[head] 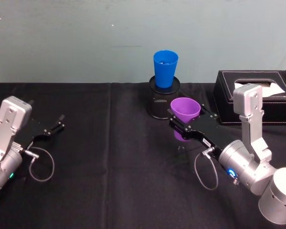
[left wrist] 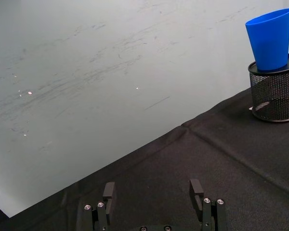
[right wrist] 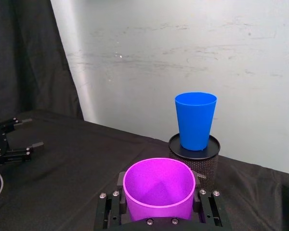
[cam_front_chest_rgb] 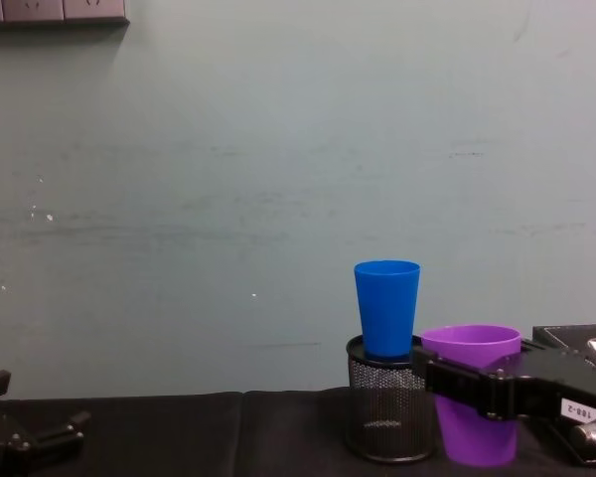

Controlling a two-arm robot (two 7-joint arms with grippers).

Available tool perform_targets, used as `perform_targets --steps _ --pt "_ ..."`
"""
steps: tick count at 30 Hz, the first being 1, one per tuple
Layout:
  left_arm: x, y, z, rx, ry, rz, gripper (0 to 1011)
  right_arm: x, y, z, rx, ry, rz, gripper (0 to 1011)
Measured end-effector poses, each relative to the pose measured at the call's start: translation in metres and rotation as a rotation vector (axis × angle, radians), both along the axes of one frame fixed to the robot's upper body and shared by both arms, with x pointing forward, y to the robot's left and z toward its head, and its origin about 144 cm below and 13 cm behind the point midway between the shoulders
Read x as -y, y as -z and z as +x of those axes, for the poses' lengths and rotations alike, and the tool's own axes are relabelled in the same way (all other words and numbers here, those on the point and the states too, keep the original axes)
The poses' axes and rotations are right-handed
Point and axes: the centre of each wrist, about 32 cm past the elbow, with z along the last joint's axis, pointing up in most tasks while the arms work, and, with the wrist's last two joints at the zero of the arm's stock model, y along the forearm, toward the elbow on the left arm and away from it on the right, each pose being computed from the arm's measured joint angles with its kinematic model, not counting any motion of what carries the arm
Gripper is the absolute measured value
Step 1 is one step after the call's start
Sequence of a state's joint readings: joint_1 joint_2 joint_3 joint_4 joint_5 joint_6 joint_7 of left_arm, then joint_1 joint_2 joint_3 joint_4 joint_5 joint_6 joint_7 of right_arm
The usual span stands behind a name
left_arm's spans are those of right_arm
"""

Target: Pick up one cup with a gripper and tap it against the other cup.

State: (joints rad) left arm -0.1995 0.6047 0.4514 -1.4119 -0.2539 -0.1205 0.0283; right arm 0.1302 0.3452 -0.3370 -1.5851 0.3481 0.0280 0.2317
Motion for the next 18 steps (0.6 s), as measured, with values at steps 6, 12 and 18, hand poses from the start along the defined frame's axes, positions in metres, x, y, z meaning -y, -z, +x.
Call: perform_targets --steps 6,12,18 --pt "0.0 0.0 0.0 0.0 0.0 0.0 1000 0.0 0.0 0.0 0.0 0.0 0.0 735" --pt "0.0 0.0 0.0 0.0 0.0 0.0 1000 0.0 0.0 0.0 0.0 0.0 0.0 735" --pt "0.0 0.0 0.0 0.0 0.0 0.0 1000 0.0 0.0 0.0 0.0 0.0 0.0 735"
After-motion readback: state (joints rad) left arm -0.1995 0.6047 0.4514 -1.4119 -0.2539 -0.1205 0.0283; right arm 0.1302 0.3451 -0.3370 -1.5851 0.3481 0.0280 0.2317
